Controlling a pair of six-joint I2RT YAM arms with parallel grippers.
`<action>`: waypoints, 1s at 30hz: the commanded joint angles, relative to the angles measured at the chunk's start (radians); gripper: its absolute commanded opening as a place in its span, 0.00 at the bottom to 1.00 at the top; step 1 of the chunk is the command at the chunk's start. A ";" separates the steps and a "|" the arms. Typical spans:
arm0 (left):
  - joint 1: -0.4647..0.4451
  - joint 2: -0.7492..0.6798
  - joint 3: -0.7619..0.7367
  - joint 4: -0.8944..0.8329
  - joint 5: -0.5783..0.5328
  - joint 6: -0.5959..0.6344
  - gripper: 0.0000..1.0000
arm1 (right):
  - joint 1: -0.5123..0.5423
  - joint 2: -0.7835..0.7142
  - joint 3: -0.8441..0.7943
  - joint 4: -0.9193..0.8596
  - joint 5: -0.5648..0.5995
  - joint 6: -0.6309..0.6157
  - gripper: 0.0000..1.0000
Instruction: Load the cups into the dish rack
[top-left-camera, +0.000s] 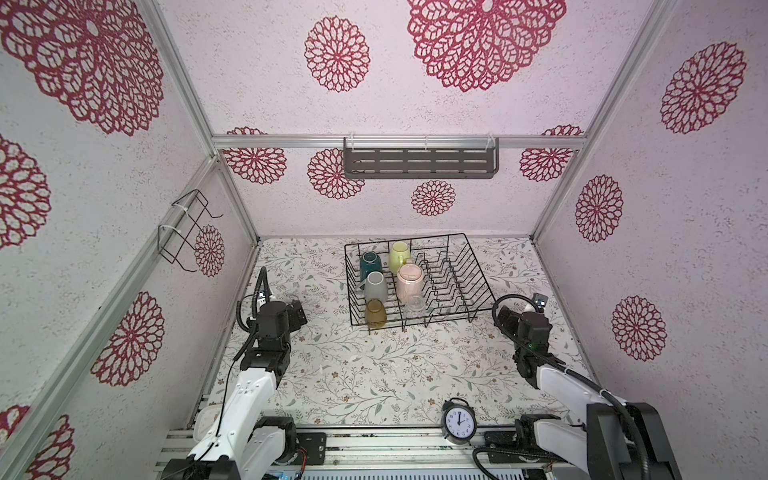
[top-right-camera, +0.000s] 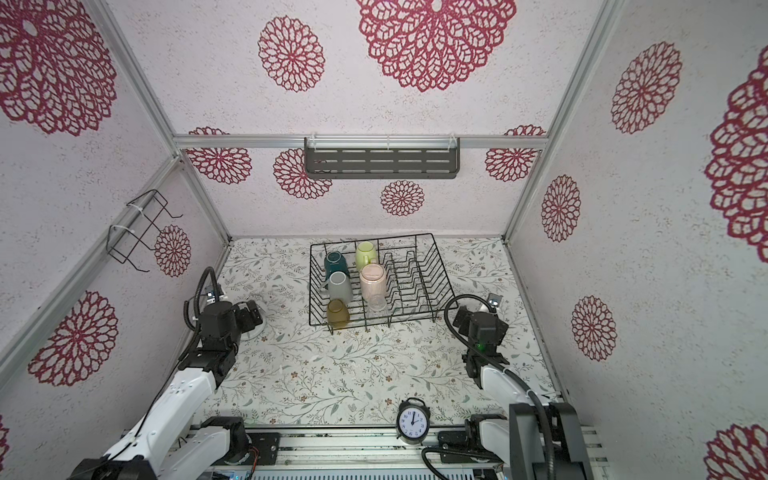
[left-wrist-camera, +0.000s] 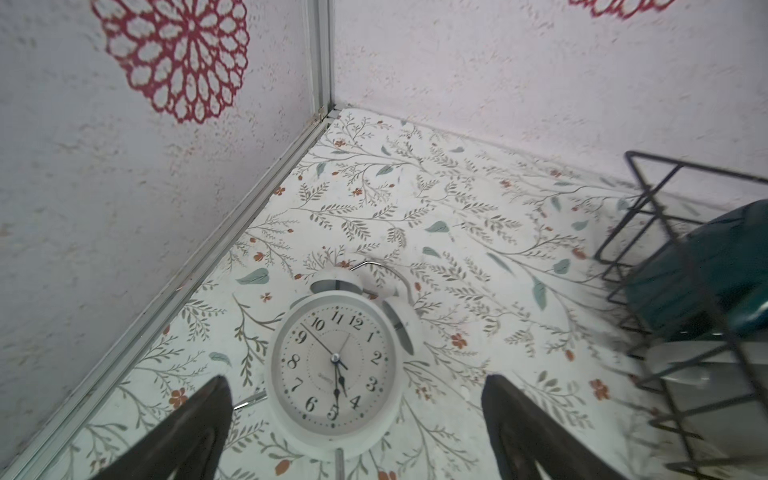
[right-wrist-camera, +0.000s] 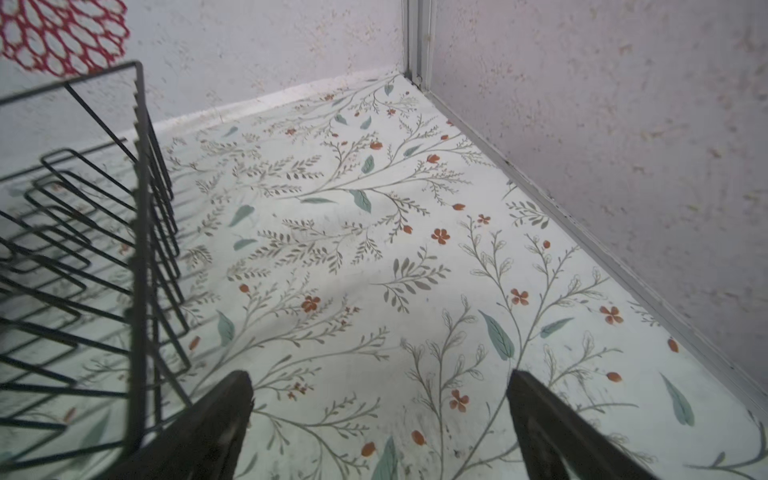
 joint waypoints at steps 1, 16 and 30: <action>0.022 0.071 -0.038 0.245 0.057 0.136 0.97 | -0.029 0.044 -0.034 0.330 -0.015 -0.114 0.99; 0.123 0.248 -0.084 0.529 0.233 0.209 0.97 | -0.068 0.350 -0.097 0.760 -0.433 -0.284 0.99; 0.147 0.382 -0.066 0.714 0.310 0.143 0.97 | -0.066 0.354 -0.088 0.747 -0.442 -0.292 0.99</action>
